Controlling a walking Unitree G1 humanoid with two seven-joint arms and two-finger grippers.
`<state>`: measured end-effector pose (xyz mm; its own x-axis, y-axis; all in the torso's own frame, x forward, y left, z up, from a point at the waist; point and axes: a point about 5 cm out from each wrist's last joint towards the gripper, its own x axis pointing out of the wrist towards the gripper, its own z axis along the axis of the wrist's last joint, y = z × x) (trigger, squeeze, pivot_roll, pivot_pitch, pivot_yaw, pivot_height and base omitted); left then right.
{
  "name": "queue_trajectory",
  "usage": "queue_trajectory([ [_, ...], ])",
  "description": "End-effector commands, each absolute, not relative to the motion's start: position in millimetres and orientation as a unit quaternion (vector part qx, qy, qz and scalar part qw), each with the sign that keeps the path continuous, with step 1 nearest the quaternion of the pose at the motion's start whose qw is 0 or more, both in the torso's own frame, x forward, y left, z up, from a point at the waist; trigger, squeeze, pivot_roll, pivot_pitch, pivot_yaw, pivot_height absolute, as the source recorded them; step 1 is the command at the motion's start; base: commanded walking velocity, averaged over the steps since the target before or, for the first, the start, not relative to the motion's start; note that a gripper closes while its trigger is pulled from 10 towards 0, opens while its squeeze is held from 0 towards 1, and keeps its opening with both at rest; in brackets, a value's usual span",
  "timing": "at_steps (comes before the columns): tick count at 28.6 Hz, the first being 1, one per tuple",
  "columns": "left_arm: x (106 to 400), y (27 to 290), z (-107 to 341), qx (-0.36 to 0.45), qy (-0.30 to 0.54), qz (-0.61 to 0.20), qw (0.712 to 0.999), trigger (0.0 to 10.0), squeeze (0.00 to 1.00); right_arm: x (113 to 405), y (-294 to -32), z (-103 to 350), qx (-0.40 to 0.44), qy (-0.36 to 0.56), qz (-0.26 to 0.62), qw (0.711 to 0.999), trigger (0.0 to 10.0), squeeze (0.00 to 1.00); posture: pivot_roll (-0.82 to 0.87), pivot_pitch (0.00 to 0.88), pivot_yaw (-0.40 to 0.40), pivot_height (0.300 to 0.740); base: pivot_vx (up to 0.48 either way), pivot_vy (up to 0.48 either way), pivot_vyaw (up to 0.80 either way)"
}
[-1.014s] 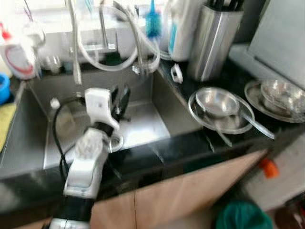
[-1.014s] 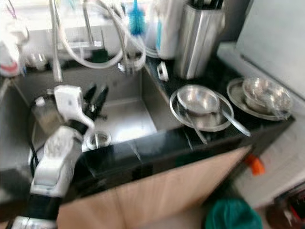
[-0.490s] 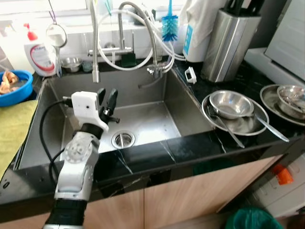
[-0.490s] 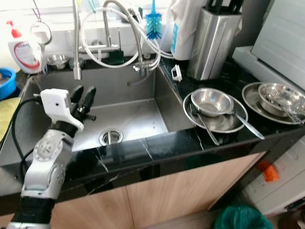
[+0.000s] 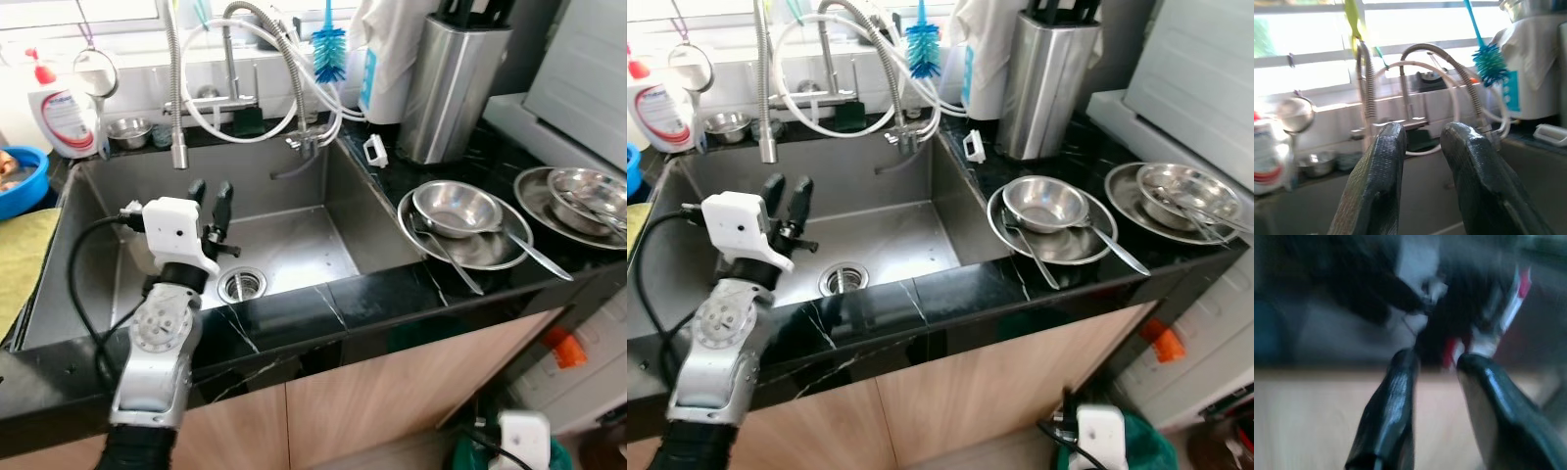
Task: Kitchen organization
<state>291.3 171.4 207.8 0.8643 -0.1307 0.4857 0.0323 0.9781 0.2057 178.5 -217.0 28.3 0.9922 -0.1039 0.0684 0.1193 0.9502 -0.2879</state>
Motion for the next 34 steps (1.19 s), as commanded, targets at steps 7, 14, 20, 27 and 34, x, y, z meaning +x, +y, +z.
queue_trajectory([
  [7,281,170,191,0.119,-0.246,-0.039,0.961,10.0,0.00,177,-185,108,-0.226,-0.128,-0.056,0.964,10.0,0.00,-0.07,0.000,0.002,0.740,0.000,0.000,0.00],
  [14,274,174,188,0.114,-0.243,-0.027,0.963,10.0,0.00,178,-176,126,-0.227,-0.138,-0.067,0.962,10.0,0.00,-0.06,0.000,-0.003,0.740,0.000,0.000,0.00],
  [20,272,172,184,0.114,-0.239,-0.029,0.964,10.0,0.00,169,-179,122,-0.227,-0.101,-0.083,0.965,10.0,0.00,-0.07,0.000,0.002,0.740,0.000,0.000,0.00],
  [27,274,165,184,0.104,-0.241,-0.031,0.964,10.0,0.00,176,-183,120,-0.188,-0.082,-0.080,0.975,10.0,0.00,-0.07,0.000,0.002,0.740,0.000,0.000,0.00],
  [34,271,161,181,0.100,-0.235,-0.039,0.966,10.0,0.00,180,-178,114,-0.075,-0.061,-0.060,0.994,10.0,0.00,-0.07,0.000,0.000,0.740,0.000,0.000,0.00],
])
